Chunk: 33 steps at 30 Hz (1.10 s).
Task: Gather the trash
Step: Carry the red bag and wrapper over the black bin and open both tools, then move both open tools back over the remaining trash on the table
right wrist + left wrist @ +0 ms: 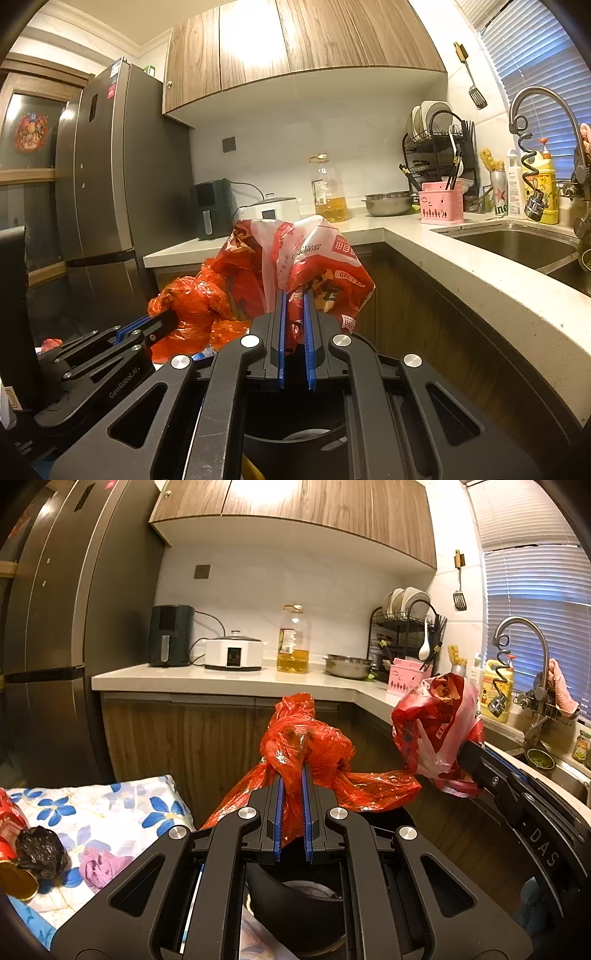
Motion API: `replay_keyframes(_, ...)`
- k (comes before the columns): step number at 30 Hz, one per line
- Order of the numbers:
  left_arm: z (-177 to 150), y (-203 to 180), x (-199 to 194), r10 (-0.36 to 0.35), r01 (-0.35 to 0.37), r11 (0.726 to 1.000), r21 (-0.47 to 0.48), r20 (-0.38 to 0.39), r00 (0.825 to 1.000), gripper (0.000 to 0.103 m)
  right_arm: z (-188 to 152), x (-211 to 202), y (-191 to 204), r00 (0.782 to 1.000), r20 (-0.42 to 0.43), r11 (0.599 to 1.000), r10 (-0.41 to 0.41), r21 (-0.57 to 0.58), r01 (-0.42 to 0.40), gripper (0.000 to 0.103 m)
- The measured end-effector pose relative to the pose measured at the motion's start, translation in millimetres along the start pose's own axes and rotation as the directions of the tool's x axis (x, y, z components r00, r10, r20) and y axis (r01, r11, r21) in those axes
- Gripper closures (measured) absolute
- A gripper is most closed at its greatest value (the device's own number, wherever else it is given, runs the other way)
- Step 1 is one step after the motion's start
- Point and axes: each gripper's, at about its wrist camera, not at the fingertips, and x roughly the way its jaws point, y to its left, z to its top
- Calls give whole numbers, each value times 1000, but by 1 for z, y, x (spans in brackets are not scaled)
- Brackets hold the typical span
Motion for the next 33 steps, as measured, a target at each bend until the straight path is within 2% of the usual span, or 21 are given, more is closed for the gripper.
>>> replay_keyframes(17,-2,-4,14,-58,58,998,12,-6,998,91,-4,15,-4,999,-32,1000,23,11,-23,91)
replay_keyframes(20,-5,-3,17,-52,52,998,22,-11,999,83,-4,16,-7,999,-33,1000,22,18,-22,85)
replay_keyframes(23,-6,1,17,-56,56,998,6,-9,998,62,-5,15,-9,999,-32,1000,18,20,-18,79)
replay_keyframes(27,-6,9,14,-36,36,999,-21,-5,999,53,-6,12,-11,999,-32,1000,10,27,-9,78)
replay_keyframes(29,-6,16,10,-39,38,998,-44,-11,999,50,-7,10,-12,999,-34,999,6,32,-5,71)
replay_keyframes(33,-9,24,-3,-17,17,998,-57,-6,1000,39,-10,4,-10,999,-43,999,-1,40,2,58)
